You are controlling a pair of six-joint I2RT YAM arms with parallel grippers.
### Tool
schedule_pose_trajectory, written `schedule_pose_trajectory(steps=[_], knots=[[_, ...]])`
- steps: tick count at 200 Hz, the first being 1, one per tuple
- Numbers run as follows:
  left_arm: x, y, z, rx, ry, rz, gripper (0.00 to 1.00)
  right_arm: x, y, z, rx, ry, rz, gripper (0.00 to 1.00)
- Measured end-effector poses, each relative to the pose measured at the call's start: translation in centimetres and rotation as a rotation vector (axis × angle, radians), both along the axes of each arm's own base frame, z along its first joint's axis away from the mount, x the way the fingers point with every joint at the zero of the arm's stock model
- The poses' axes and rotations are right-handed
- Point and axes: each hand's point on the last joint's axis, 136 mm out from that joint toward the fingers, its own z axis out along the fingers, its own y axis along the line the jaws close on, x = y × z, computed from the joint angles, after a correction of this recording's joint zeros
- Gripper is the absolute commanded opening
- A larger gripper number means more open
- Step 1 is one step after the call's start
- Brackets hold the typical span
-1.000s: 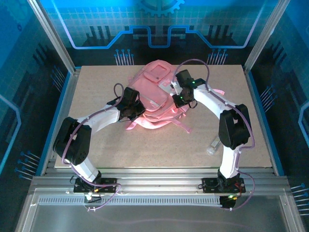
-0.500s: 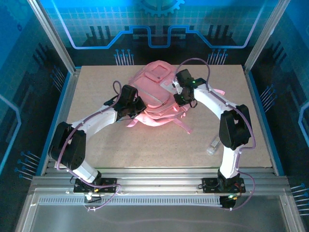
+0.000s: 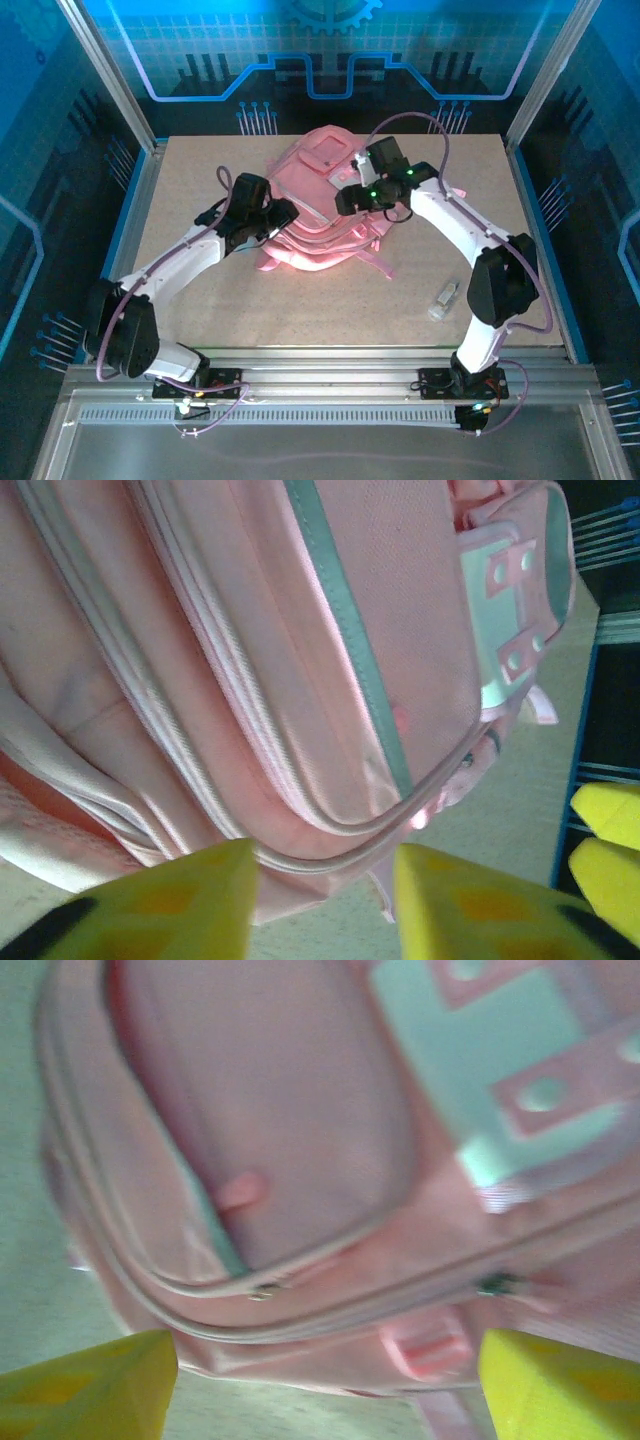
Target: Pack books, pencil case, and school supplies into a backpack
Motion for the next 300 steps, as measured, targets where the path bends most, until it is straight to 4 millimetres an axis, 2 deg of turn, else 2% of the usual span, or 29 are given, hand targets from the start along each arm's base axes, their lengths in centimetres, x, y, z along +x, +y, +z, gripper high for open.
schedule_pose_trajectory(steps=[8,29,60,91,127,155,195,207,238,265,284,300], knots=[[-0.1,0.4,-0.6,0.002,0.005,0.004,0.00,-0.2,0.8,-0.2,0.029,0.014,-0.005,0.90],[-0.5,1.4,-3.6,0.012,0.059,0.007,0.00,0.2,2.0,-0.9,0.088,0.053,-0.038,0.96],[-1.1,1.6,-7.3,0.033,0.133,-0.011,0.00,1.2,3.6,-2.8,0.176,0.129,-0.077,0.97],[-1.0,1.4,-9.0,0.036,0.142,-0.024,0.00,1.7,4.5,-5.1,0.222,0.201,-0.119,0.97],[-0.4,0.6,-10.1,0.031,0.130,-0.038,0.00,1.9,4.9,-5.4,0.258,0.234,-0.161,0.97],[-0.2,-0.4,-10.4,0.027,0.116,-0.058,0.00,0.7,5.7,-6.4,0.272,0.281,-0.165,0.96],[-0.3,-2.5,-10.5,-0.001,0.103,-0.087,0.00,-3.2,7.9,-7.7,0.283,0.371,-0.129,0.95],[-0.5,-3.1,-10.4,-0.016,0.103,-0.097,0.00,-4.4,8.6,-7.3,0.298,0.396,-0.111,0.95],[-0.7,-3.6,-10.0,-0.034,0.104,-0.106,0.00,-5.4,8.2,-4.9,0.306,0.370,-0.090,0.94],[-1.3,-3.5,-8.6,-0.020,0.084,-0.120,0.11,-5.9,6.8,-1.4,0.318,0.301,-0.081,0.88],[-1.9,-3.1,-6.7,0.006,0.042,-0.138,0.21,-5.4,4.2,-0.1,0.314,0.251,-0.135,0.73],[-2.4,-2.7,-5.0,0.046,-0.005,-0.164,0.44,-4.1,2.0,-0.1,0.296,0.220,-0.198,0.57]])
